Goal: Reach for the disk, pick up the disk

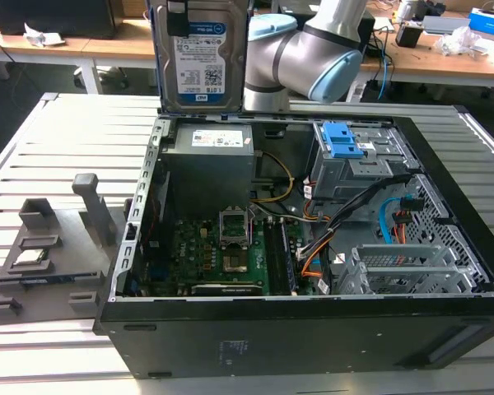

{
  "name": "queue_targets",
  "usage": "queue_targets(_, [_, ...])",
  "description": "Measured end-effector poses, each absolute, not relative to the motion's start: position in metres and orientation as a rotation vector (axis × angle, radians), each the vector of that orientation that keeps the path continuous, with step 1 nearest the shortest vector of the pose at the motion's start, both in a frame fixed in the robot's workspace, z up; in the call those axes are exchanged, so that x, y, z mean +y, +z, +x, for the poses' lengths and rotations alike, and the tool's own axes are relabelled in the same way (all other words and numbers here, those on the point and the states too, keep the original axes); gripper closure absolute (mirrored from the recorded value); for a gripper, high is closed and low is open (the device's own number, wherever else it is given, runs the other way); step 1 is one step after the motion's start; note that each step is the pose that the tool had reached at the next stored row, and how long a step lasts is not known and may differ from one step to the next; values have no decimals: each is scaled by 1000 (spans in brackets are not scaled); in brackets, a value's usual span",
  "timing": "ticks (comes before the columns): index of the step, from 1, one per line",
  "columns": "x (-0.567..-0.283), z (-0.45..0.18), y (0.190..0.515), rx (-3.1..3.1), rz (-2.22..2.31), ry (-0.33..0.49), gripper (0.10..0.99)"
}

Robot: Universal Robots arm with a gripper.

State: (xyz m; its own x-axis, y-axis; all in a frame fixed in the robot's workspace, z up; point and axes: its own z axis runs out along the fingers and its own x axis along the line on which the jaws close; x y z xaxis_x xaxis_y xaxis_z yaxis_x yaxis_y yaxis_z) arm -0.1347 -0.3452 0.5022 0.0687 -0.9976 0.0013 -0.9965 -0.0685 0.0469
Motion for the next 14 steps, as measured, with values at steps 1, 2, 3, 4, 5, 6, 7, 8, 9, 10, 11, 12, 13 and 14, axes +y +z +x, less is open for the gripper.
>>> queue_targets(1, [-345, -130, 502, -2120, 2270, -48, 718])
queue_targets(2, [-344, -126, 502, -2120, 2270, -48, 718])
queue_targets(3, [-344, -121, 502, -2119, 2271, -48, 718])
queue_targets(4, [-343, -117, 502, -2120, 2270, -48, 718])
queue_targets(5, [-342, -112, 502, -2120, 2270, -48, 718])
queue_targets(6, [-342, -109, 502, -2120, 2270, -48, 718])
queue_targets(7, [-341, -104, 502, -2119, 2271, -48, 718])
queue_targets(8, [-341, -101, 502, -2119, 2270, -48, 718])
queue_targets(9, [-340, -96, 502, -2119, 2270, -48, 718])
queue_targets(10, [-340, -93, 502, -2119, 2271, -48, 718])
queue_targets(11, [-339, -86, 502, -2119, 2270, -49, 718])
queue_targets(12, [-338, -78, 502, -2119, 2271, -49, 718])
queue_targets(13, [-337, -71, 502, -2119, 2270, -49, 718])
queue_targets(14, [-336, -65, 502, -2119, 2271, -49, 718])
